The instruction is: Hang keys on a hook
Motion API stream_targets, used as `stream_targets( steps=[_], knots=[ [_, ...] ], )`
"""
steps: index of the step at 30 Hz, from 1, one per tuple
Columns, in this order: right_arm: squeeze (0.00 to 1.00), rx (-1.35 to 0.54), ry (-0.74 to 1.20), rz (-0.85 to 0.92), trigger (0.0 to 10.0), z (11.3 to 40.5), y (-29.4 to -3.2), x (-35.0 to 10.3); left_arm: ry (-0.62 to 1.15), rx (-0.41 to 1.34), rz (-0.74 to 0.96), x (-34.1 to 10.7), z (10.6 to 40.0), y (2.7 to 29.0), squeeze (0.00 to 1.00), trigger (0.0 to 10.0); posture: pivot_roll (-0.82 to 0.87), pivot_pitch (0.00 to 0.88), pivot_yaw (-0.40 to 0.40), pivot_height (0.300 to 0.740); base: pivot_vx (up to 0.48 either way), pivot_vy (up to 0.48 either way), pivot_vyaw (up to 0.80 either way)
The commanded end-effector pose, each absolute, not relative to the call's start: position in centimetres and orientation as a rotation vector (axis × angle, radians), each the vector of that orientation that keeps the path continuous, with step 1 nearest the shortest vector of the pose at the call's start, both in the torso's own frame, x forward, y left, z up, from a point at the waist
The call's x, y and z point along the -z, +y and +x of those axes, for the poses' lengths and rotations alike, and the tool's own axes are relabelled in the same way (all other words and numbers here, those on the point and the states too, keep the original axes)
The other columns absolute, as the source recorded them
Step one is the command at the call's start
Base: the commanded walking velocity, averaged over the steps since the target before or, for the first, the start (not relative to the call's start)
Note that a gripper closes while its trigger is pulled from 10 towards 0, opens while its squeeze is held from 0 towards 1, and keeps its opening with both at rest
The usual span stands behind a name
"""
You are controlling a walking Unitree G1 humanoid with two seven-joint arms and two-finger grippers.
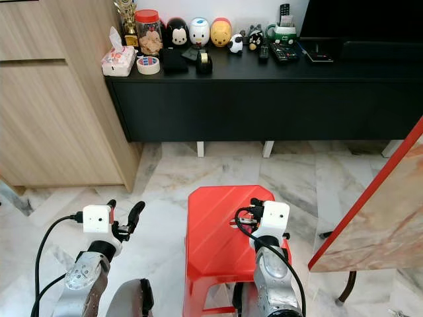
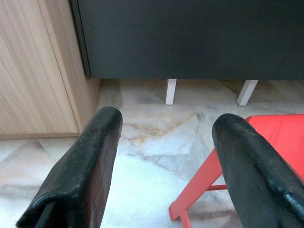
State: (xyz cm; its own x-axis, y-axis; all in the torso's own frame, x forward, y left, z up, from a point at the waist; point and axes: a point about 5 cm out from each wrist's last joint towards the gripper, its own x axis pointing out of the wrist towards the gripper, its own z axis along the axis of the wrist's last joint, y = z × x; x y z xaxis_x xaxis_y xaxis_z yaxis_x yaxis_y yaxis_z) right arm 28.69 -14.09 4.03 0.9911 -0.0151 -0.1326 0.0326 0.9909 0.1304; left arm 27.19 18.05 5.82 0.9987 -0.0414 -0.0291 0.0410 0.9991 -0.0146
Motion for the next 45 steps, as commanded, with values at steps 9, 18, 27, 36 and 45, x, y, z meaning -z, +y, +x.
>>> stream_targets(
  steps=[9, 18, 27, 36, 45],
  knots=[
    [0.00, 0.018, 0.023, 0.107, 10.0, 28.6, -14.7, -6.5, 0.027, 0.049, 0.008, -5.8, 27.4, 17.8, 0.00, 10.0, 0.01, 0.047, -0.047, 0.591, 0.000, 0.000, 0.00],
    [0.00, 0.019, 0.038, 0.124, 10.0, 28.4, -14.5, -6.5, 0.025, 0.047, 0.006, -5.8, 27.4, 17.8, 0.00, 10.0, 0.01, 0.048, -0.049, 0.624, 0.000, 0.000, 0.00],
    [0.00, 0.018, 0.057, 0.127, 10.0, 28.4, -14.5, -6.3, 0.025, 0.050, 0.006, -5.8, 27.5, 17.8, 0.00, 10.0, 0.01, 0.049, -0.049, 0.679, 0.000, 0.000, 0.00],
    [0.00, 0.009, 0.077, 0.146, 10.0, 28.4, -14.3, -6.2, 0.033, 0.057, 0.004, -5.7, 27.4, 17.7, 0.00, 10.0, 0.01, 0.048, -0.049, 0.740, 0.000, 0.000, 0.00],
    [0.00, -0.026, 0.101, 0.151, 10.0, 28.3, -13.8, -6.1, 0.041, 0.060, 0.001, -5.5, 27.4, 17.7, 0.00, 10.0, 0.01, 0.049, -0.050, 0.740, 0.000, 0.000, 0.00]
  ],
)
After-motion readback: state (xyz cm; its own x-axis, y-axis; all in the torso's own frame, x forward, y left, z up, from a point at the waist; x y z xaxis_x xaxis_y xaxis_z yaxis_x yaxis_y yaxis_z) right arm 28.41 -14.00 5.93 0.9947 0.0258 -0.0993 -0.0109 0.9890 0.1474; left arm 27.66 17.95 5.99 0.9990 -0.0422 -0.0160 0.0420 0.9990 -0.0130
